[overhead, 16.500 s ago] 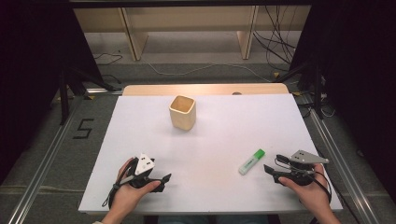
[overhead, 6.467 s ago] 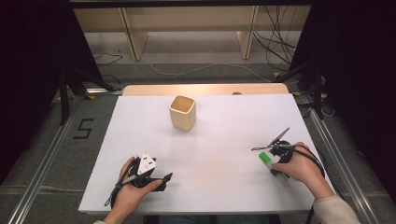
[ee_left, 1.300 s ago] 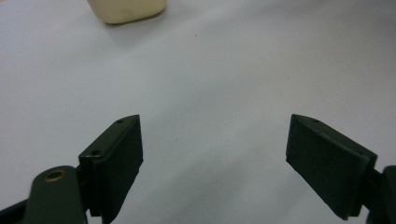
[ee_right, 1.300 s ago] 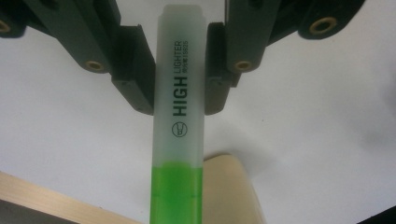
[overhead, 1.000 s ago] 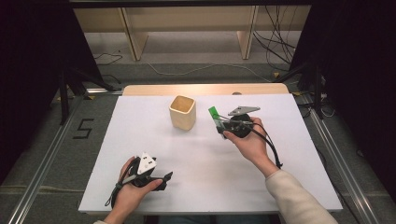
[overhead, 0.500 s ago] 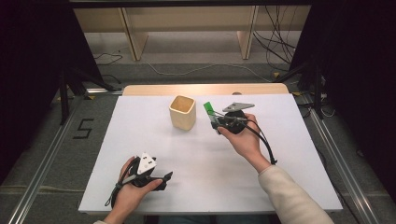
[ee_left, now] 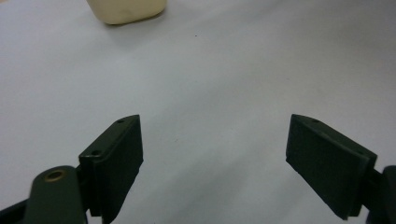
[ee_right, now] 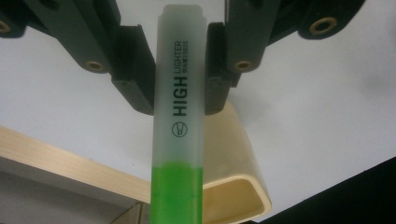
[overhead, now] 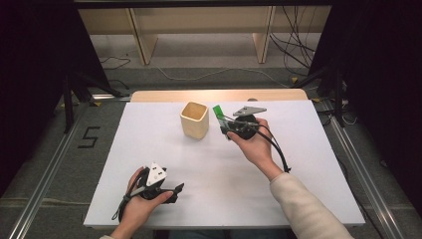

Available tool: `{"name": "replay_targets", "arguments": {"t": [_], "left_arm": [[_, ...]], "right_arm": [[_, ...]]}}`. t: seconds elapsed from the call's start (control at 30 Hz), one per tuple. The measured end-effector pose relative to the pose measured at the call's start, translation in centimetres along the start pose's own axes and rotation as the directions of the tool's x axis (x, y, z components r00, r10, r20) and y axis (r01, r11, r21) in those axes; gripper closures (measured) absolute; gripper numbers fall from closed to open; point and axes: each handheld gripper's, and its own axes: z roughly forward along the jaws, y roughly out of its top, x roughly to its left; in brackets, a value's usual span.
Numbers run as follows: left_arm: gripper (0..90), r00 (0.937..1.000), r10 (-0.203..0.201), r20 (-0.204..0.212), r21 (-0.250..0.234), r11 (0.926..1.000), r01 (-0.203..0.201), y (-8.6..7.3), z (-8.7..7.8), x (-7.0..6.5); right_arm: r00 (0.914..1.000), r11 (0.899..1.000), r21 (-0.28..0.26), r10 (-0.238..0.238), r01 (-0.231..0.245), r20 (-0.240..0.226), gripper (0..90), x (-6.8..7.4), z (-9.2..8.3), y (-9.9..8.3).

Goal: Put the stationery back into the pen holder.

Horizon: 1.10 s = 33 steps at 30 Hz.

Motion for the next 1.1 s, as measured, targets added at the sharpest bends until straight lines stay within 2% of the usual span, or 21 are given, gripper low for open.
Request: {"name": "replay_targets", "arguments": {"t": [0.3, 1.1], "left_arm": [[18.9, 1.0000, 0.000, 0.001, -0.001, 1.0000, 0.000, 0.0, 0.0, 0.0], [18.8, 1.0000, -0.001, 0.003, -0.003, 1.0000, 0.001, 0.0, 0.0, 0.0]], "right_arm": [[0.9998, 1.000, -0.017, 0.010, -0.010, -0.015, 66.2, 0.4, 0.6, 0.8], [0.9997, 0.998, -0.064, 0.020, -0.021, -0.016, 66.2, 0.9, 1.5, 2.4]]}}
